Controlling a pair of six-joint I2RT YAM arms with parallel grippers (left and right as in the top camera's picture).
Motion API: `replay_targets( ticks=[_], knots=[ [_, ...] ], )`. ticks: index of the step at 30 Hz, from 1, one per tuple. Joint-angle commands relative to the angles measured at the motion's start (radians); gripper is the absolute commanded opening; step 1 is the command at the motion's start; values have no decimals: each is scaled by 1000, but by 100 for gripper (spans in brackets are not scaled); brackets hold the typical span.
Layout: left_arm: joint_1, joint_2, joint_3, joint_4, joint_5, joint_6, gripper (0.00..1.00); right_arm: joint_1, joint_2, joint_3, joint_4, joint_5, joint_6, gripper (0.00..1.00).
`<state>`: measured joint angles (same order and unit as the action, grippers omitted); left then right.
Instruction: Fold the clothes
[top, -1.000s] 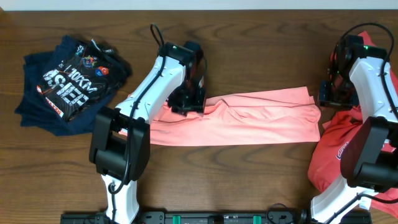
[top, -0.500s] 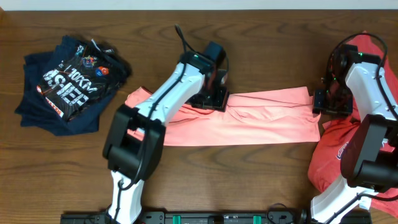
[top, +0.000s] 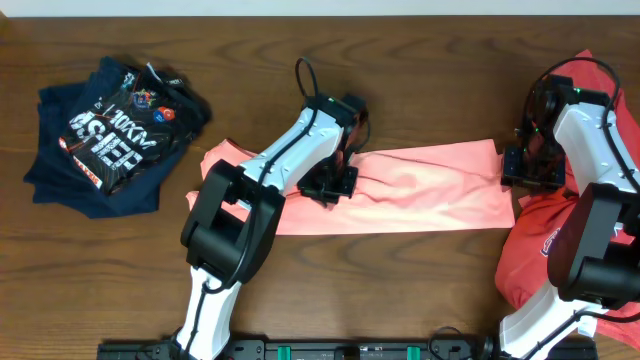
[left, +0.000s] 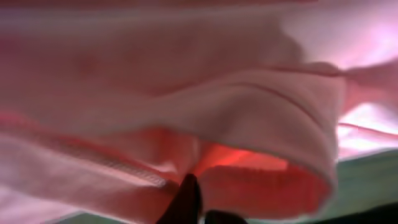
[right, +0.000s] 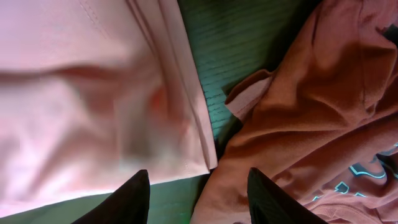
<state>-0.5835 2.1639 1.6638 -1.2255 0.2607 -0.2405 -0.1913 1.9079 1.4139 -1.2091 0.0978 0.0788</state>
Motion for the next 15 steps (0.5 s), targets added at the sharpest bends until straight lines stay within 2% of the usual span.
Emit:
replay_targets(
  ticks=[1,3,7,10,15],
  knots=[
    [3,-2,-9,-23,-57,-34,13,-6,2,-4,8,-5,-10,49],
    [4,-2,-8,-23,-64,-32,36,-6,2,-4,10,-5,-10,50],
    [28,-28,25,-73,-161,-24,37,-6,2,-4,9,-5,-10,50],
    [77,-110,32,-77,-245,-61,39,-6,2,-4,9,-5,-10,50],
    [224,-253,30,-72,-250,-140,49,-6,2,-5,10,-5,-10,51]
  ],
)
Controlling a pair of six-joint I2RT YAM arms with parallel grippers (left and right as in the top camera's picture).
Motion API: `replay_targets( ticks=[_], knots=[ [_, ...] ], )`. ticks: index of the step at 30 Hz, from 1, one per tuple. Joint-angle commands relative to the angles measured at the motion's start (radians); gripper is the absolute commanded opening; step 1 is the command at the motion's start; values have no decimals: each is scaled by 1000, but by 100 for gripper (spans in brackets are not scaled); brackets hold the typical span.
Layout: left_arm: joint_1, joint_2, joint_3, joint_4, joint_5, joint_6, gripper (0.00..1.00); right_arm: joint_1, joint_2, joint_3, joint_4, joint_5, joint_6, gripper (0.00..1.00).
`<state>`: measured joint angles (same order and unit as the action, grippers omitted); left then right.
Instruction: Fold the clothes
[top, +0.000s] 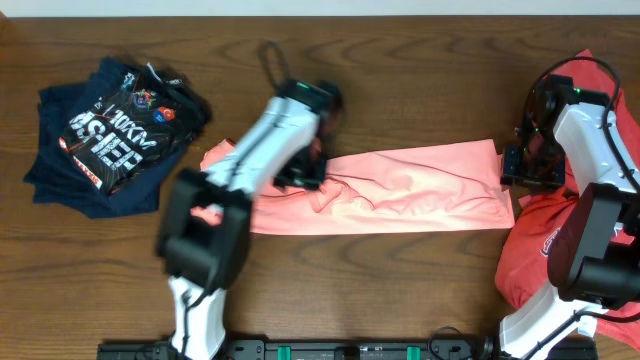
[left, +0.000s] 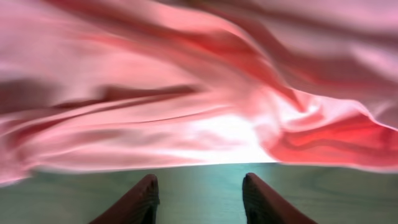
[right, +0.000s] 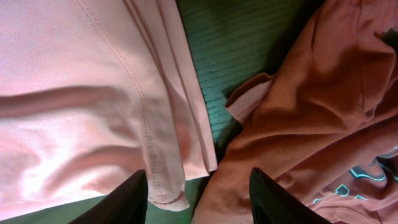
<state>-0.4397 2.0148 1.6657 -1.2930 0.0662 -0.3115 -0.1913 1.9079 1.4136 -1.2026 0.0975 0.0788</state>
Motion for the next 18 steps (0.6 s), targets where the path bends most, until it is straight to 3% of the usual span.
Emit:
replay_targets(
  ticks=[1,12,18],
  knots=[
    [114,-122,26,-2,-56,-80,53,-6,2,-4,5,-4,-10,51],
    [370,-139,-106,-29,4,-79,57,-6,2,-13,18,-13,-37,56],
    [422,-139,-270,109,26,-19,57,-6,2,-44,55,-64,-62,57]
  ],
)
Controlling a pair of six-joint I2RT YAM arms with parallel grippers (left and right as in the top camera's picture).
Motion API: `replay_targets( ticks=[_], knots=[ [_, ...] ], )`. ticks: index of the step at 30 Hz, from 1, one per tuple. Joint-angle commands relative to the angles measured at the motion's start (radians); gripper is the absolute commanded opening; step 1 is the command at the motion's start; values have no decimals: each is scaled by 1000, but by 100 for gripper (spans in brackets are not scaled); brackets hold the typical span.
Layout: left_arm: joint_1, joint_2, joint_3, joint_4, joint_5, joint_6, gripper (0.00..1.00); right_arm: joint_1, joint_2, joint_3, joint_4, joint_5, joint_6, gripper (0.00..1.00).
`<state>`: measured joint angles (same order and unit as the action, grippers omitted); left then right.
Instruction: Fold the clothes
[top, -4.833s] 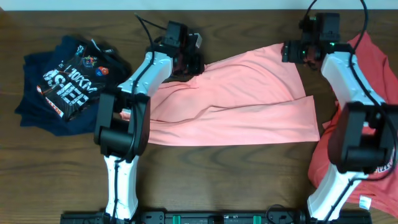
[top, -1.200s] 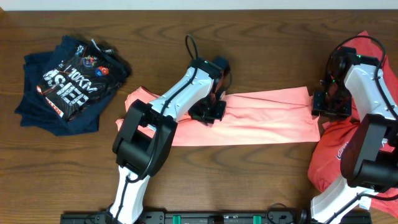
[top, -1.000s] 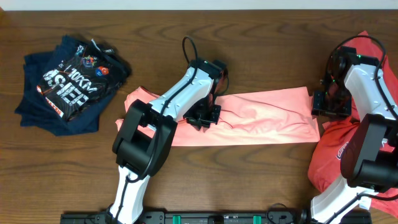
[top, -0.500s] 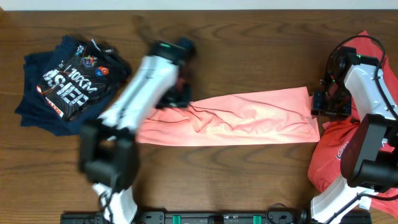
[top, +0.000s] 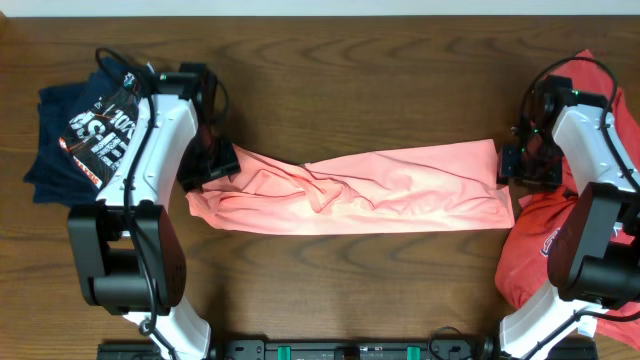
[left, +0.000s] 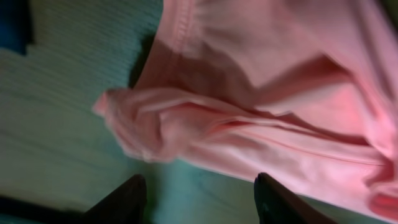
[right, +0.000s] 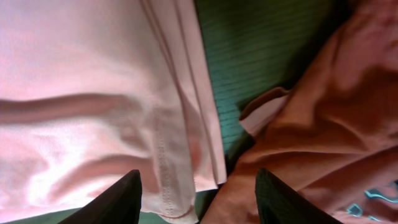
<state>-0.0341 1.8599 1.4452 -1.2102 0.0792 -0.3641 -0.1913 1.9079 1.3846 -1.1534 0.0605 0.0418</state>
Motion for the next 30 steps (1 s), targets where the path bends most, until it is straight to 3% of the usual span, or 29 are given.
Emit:
replay_targets(
  ticks=[1,7,13,21,30],
  knots=[
    [25,16,-67,48,8,34,57,-6,2,-17,8,-27,-25,57],
    [67,16,-151,163,1,65,61,-6,2,-18,9,-27,-25,57],
    [69,16,-223,223,-111,64,62,-6,2,-18,9,-27,-25,58],
    [69,16,-257,363,-110,68,81,-6,2,-18,8,-27,-25,58],
    [68,16,-300,480,-8,68,82,-6,2,-18,6,-27,-25,59]
  ],
)
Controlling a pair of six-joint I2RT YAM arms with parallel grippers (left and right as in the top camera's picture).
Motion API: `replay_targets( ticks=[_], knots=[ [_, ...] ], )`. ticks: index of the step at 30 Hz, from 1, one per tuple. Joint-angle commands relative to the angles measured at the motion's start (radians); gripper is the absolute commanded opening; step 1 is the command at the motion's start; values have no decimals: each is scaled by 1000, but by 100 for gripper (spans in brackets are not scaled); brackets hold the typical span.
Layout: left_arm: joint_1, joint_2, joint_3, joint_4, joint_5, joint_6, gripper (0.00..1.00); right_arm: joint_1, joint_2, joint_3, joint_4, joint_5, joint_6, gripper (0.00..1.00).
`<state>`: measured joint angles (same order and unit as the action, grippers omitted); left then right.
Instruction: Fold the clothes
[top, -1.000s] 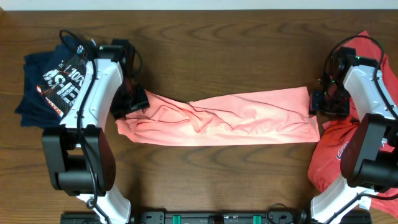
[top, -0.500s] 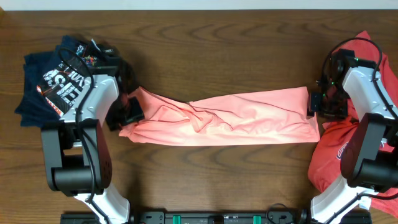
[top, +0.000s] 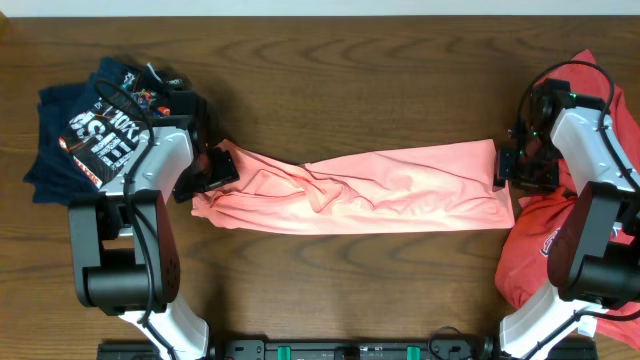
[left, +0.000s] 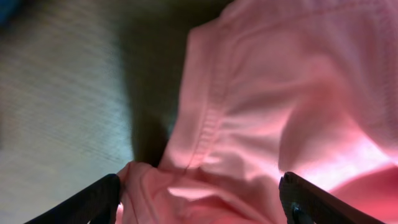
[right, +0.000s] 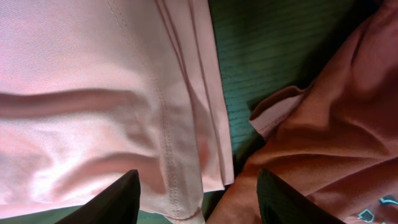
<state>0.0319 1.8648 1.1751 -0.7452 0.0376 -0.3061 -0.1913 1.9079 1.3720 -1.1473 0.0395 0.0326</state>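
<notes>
A long pink garment (top: 400, 195) lies stretched across the table's middle, wrinkled near its left half. My left gripper (top: 207, 172) sits at its bunched left end. In the left wrist view the left gripper (left: 199, 202) is open, fingers (left: 93, 199) wide apart with a pink hem (left: 205, 124) between them. My right gripper (top: 508, 166) rests at the garment's right edge. In the right wrist view the right gripper (right: 199, 202) is open, straddling the stitched edge (right: 171, 155).
A folded dark navy printed shirt (top: 100, 135) lies at the far left, close behind the left arm. A rumpled red garment (top: 545, 255) is heaped at the right edge, touching the pink cloth's corner, and shows as red garment (right: 323, 137) beside the right fingers.
My left gripper has dropped closer onto the pink garment's left end, with the hem now filling its view. The left end sits slightly more bunched. The right gripper has barely shifted.
First my left gripper was at the garment's middle, its jaws near together under a raised fold. Then it stood open further left over wrinkled cloth. Then it was at the left end, and now it is low over that end. The right gripper stayed open at the right edge.
</notes>
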Motion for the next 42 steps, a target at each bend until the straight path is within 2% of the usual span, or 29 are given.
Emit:
replay_targets(
  ticks=[1,6,9,16,19,20,21,28,35,42],
  knots=[
    [2,11,-41,29,34,10,83,-6,2,-5,0,-6,-16,59],
    [2,11,-102,95,90,10,84,-6,2,-5,0,-6,-16,59],
    [2,11,-135,123,118,10,79,-6,2,-5,0,-6,-16,59],
    [2,11,-144,138,164,43,38,-6,2,-5,-1,-6,-16,59],
    [2,11,-144,148,211,78,25,-6,2,-5,-2,-6,-16,59],
    [2,11,-144,151,215,85,18,-6,2,-5,-2,-6,-16,59],
    [2,11,-143,153,215,93,6,-6,2,-5,-2,-6,-16,59],
    [14,-11,-82,68,216,138,6,-6,2,-5,-5,-6,-16,58],
    [89,-131,-8,-55,199,149,6,-6,2,-5,-16,-2,-16,58],
    [177,-253,-6,-73,153,149,6,-6,2,-5,-16,-2,-16,58]
  ],
)
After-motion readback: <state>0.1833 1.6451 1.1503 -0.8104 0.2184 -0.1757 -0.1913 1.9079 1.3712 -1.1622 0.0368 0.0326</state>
